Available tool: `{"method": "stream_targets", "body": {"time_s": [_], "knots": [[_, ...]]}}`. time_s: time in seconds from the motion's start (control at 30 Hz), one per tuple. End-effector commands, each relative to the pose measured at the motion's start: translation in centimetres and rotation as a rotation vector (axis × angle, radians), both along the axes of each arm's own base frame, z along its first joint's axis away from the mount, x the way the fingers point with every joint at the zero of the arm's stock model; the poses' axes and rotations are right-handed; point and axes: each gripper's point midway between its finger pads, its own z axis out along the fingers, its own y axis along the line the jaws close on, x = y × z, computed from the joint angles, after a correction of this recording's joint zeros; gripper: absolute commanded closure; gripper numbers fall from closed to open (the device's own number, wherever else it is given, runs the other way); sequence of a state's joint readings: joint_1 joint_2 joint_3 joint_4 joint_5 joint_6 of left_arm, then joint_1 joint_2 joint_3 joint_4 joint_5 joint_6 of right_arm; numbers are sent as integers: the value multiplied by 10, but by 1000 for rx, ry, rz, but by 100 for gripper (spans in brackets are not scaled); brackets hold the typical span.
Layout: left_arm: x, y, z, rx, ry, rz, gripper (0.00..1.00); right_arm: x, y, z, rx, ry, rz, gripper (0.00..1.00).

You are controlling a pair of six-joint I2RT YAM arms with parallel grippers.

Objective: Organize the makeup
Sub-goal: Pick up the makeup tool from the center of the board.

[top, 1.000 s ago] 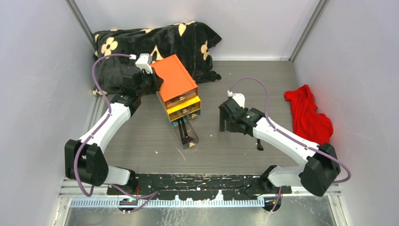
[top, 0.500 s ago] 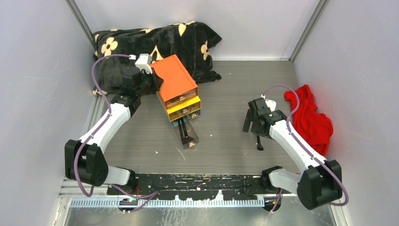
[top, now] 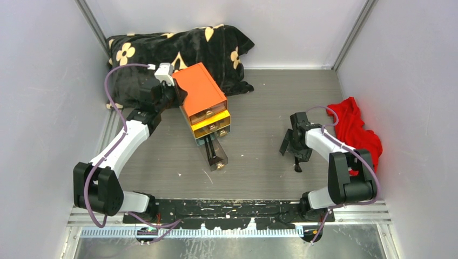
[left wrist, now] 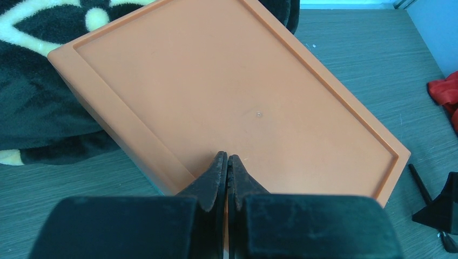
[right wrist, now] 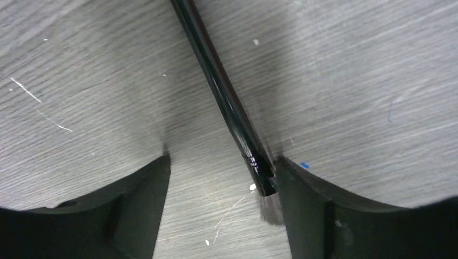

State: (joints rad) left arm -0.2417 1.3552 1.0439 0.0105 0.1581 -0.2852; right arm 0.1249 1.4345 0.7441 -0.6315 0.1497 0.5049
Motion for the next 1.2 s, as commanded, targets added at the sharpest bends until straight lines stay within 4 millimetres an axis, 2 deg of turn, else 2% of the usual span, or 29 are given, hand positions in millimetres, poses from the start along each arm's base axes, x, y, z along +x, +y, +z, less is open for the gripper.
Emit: {"method": "stream_targets", "body": {"time_s": [0.0,0.13,0.27,0.4,0.5,0.6,0.7,0.8,0.87,1.0,1.1,1.17], "knots": [[-21,9,-52,56,179,8,100,11,-5,-9,-10,-26,-6,30],[-20,9,-54,59,183,10,100,6,-9,-16,-26,-3,-1,53],[-21,10,-52,59,177,14,100,7,-9,-18,-27,-8,1,67],[-22,13,-50,66,171,23,100,9,-7,-19,-18,-11,18,98],[-23,16,-48,67,162,31,100,9,1,-18,25,-14,62,99],[-21,16,-48,64,166,30,100,11,18,-5,95,-44,109,99],[-20,14,-48,59,169,26,100,17,40,22,148,-102,167,99],[-19,14,-46,57,168,28,100,25,73,58,220,-178,249,99],[-19,14,-46,59,169,31,100,32,107,89,329,-245,325,99],[-18,15,-45,64,175,33,100,28,178,135,536,-307,471,99],[-19,15,-45,65,176,34,100,20,219,158,711,-328,523,99],[-18,16,-46,67,180,37,100,16,240,166,788,-333,544,99]]}}
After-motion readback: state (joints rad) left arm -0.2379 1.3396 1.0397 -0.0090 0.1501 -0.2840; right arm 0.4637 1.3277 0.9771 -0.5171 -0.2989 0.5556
